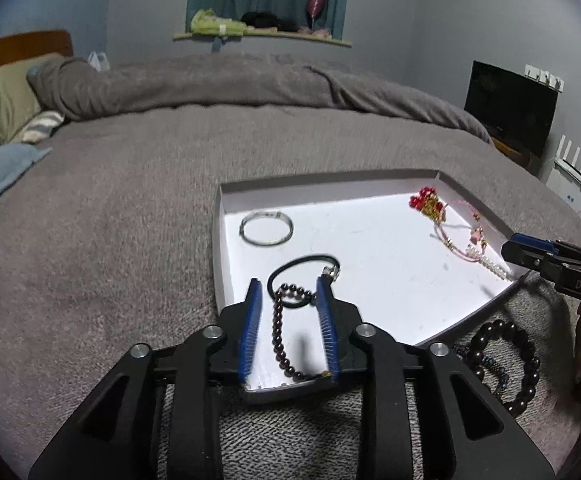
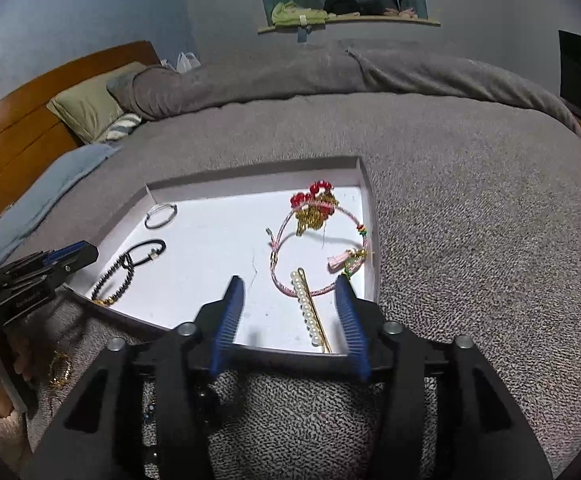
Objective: Organize jewelry
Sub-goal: 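Open both grippers to drop the hairpin and red bead bracelet into the tray, then withdraw both grippers from the tray back over the remaining jewelry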
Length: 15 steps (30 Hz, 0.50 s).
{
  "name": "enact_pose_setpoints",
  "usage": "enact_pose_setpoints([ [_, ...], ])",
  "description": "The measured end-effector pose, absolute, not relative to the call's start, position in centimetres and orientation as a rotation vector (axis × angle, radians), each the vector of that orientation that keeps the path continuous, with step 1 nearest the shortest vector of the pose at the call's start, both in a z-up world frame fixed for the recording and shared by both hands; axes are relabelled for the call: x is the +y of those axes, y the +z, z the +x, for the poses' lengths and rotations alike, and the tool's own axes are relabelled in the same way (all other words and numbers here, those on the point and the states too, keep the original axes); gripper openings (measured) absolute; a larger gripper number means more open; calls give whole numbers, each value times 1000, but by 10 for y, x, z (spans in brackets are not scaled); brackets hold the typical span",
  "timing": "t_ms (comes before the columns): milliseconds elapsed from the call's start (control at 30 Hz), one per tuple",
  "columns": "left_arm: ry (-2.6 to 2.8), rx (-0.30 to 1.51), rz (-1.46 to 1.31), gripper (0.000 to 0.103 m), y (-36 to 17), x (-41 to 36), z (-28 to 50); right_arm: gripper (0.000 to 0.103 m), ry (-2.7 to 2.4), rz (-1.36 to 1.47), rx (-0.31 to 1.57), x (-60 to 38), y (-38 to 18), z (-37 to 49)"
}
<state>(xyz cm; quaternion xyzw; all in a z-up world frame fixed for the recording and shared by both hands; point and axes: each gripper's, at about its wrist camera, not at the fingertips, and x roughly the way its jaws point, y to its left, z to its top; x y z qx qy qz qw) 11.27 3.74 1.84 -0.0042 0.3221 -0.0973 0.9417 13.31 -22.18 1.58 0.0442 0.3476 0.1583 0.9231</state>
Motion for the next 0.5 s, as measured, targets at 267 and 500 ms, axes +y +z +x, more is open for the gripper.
enact_pose_setpoints([
  [267, -180, 565, 42, 76, 31, 27, 94, 93, 314, 136, 580, -234, 35, 117],
  [500, -137, 526, 49, 92, 37, 30, 77, 98, 297, 148, 530, -240, 39, 107],
])
